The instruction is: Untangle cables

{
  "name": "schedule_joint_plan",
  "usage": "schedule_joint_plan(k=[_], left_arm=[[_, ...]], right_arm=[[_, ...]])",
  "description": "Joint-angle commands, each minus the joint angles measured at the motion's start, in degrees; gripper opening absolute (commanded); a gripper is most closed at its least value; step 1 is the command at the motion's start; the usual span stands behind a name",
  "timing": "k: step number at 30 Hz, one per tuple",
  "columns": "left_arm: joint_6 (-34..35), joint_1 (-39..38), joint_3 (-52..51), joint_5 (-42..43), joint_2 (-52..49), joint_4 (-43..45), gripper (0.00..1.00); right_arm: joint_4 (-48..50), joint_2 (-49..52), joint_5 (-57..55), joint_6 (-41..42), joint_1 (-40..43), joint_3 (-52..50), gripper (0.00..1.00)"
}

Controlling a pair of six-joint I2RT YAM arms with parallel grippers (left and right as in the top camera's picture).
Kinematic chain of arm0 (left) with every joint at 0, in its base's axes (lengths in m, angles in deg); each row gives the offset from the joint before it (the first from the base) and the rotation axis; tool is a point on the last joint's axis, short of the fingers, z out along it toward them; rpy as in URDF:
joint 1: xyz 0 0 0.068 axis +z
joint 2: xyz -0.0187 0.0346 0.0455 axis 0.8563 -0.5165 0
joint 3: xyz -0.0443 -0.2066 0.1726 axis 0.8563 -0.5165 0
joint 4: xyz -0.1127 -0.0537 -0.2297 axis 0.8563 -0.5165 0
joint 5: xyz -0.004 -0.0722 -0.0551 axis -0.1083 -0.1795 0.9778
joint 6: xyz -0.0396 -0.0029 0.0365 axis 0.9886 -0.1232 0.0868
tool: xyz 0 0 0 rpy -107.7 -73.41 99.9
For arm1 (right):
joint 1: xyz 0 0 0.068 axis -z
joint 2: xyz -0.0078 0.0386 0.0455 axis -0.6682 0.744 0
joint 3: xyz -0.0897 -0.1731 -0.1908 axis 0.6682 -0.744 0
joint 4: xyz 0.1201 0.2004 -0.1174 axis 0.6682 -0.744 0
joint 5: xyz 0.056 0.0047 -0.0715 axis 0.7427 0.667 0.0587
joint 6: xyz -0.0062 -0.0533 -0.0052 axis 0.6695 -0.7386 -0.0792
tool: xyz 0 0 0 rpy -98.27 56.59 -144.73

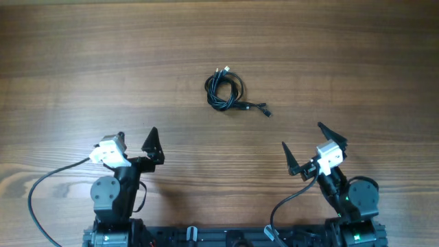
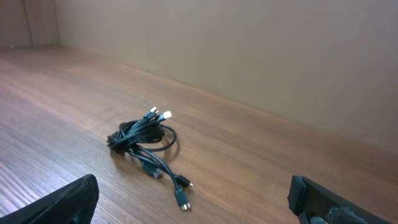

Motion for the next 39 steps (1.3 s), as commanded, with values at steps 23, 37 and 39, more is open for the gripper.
schedule_joint_plan(k=[23,37,39], left_arm=[[-3.1,0.2,62.6,2.4,-49.7,-42.7,1.0],[-2.0,0.2,78.3,16.2,-65.0,-55.5,1.0],[-2.0,0.2,78.3,18.9,-65.4,-55.5,1.0]], right_arm=[[-34.2,46.7,5.0,8.6,-0.4,57.5,1.0],[-43.2,82.8,29.6,16.8,-0.4,82.8,1.0],[-39.6,86.3,33.1,22.8,-0.5,82.8,1.0]])
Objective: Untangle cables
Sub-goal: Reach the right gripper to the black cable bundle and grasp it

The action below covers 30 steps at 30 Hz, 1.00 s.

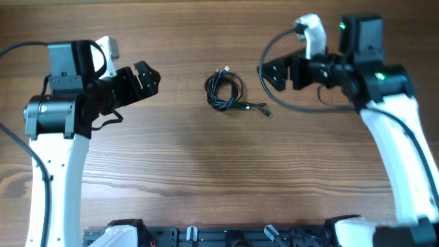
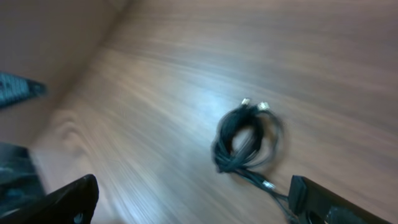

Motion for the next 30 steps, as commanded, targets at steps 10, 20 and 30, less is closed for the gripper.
schedule_joint_plan(k=[10,20,30], left_arm=[[5.4,0.2,1.0,0.2,-6.3,-2.0,0.77],[5.9,0.2,1.0,-0.1,-10.3,-2.2,0.73],[5.9,0.2,1.0,-0.1,-10.3,-2.3,0.75]], right_arm=[[6.9,19.1,-8.3,22.0,-8.5,1.1,0.74],[8.1,26.6,-26.8,28.2,-16.9,1.1,0.6],[10.6,30.8,-27.8,28.3,-18.0,1.0,0.4]])
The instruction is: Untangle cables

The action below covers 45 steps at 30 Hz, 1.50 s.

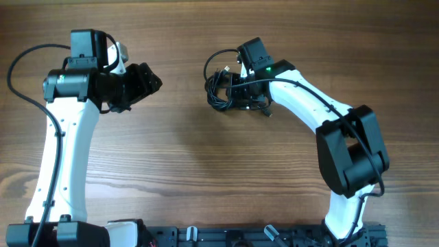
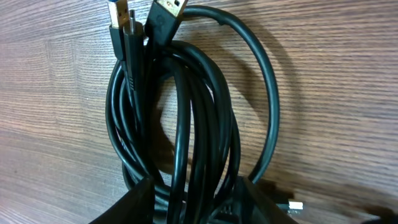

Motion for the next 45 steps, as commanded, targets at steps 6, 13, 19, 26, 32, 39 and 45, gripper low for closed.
schedule_joint_plan(k=[6,13,19,26,32,39,45], left_arm=[[0.5,-0.8,0.7,-0.5,-0.1,0.0,0.78],[0.5,-1.9,0.7,-2.0,-0.1,0.5,0.77],[0.3,-2.0,0.7,-0.7,0.0,0.9,0.73],[-6.3,-2.0,0.7,10.8,1.3,1.0,0.63],[-7.5,-4.1,0.6,10.5,1.0,0.9,0.64],[-4.3,-10.6,0.6,10.4,-2.4,3.3,0.61],[6.4,-11.8,0.6,6.6,-5.0,4.2,0.58]], right_arm=[[0.8,1.1,-0.8,0.3,-0.5,0.9,0.24],[0.6,-1.7,5.2,-4.1,0.2,1.0,0.04],[-0.5,-11.0,12.2,-8.5,1.6,1.0,0.04],[-2.5,-20.5,23.8,-11.5,5.1,1.0,0.04],[-6.3,-20.5,26.6,-12.5,5.1,1.0,0.04],[-7.8,-20.5,26.5,-12.3,5.1,1.0,0.04],[-8.0,-20.5,25.9,-12.3,5.1,1.0,0.04]])
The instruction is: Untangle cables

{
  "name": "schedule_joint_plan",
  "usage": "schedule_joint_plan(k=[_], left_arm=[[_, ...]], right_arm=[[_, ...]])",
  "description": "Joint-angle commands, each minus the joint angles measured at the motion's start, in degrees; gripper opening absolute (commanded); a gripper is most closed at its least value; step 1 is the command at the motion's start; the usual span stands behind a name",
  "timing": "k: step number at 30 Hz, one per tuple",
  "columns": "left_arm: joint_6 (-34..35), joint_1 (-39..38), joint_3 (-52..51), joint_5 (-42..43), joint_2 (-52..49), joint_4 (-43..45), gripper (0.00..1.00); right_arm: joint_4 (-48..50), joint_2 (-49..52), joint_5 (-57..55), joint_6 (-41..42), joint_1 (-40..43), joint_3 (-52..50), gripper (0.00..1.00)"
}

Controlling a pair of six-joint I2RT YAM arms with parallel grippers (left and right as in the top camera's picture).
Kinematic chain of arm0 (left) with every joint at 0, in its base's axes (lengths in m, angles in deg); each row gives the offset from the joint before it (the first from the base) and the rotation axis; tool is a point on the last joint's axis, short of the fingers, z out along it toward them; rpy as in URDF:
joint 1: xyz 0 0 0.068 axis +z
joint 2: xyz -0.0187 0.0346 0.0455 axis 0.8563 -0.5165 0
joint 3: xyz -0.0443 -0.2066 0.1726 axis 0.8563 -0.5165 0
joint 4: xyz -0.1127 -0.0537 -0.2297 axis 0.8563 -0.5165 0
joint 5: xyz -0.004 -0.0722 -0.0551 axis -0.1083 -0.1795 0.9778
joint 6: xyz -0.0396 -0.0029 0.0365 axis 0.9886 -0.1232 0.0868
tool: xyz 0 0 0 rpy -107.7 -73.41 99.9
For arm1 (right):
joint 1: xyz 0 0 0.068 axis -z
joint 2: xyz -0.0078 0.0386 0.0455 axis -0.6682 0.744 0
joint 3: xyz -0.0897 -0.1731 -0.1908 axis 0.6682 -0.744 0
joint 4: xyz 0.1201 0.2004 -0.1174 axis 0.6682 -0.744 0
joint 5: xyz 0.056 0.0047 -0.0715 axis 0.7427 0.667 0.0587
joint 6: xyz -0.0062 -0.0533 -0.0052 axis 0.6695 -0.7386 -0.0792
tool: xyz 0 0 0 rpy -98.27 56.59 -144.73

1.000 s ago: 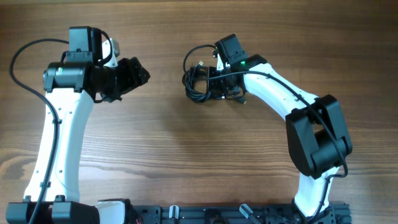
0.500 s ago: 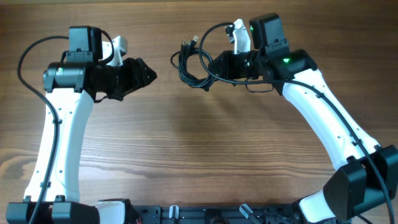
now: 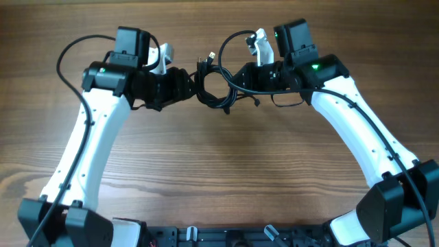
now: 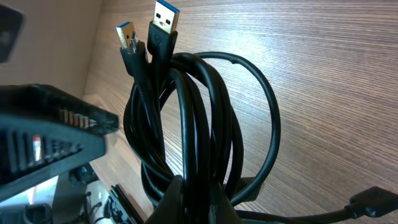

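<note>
A coiled bundle of black cables [image 3: 218,89] hangs lifted off the wooden table [image 3: 219,178]. My right gripper [image 3: 241,78] is shut on several of its strands. In the right wrist view the coil [image 4: 205,118] rises from my right gripper [image 4: 208,202], with two USB plugs [image 4: 163,20] sticking out at its far end. A thinner loose end with a small plug [image 4: 373,200] trails at the lower right. My left gripper [image 3: 188,86] stands open just left of the coil; one of its fingers [image 4: 68,127] shows beside the strands, and whether it touches them I cannot tell.
Both arms reach in over the far half of the table, the left arm [image 3: 96,137] from the left and the right arm [image 3: 357,116] from the right. Their own black leads loop near the wrists.
My right gripper has shut on the coil and now holds it off the table. My left gripper has moved right from open space up to the coil's left side.
Both grippers first rested open at the near edge, the bundle lying far out on the table. Then both arms were raised at either side of it. Then my right gripper was down on the bundle, and now it holds it up with my left gripper alongside.
</note>
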Motion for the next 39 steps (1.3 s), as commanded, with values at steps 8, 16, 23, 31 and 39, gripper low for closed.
schedule_joint_plan(k=[8,16,23,31,39], left_arm=[[6.9,-1.7,0.6,-1.6,-3.2,1.7,0.57],[12.5,-4.3,0.6,-6.2,-3.3,2.8,0.51],[14.4,-4.3,0.6,-6.4,-5.7,5.8,0.31],[15.5,-6.8,0.6,-6.8,-8.8,9.6,0.09],[13.5,-5.4,0.7,-7.6,-4.9,9.8,0.04]], right_arm=[[-0.1,-0.6,1.4,-1.0,-0.1,1.0,0.04],[-0.2,-0.5,1.4,-1.0,-0.1,1.0,0.04],[-1.0,-0.5,1.2,-1.1,-0.1,1.0,0.04],[-1.1,-0.5,1.1,-1.1,-0.1,1.0,0.04],[-3.5,-0.5,-5.0,-0.9,-0.1,1.0,0.04]])
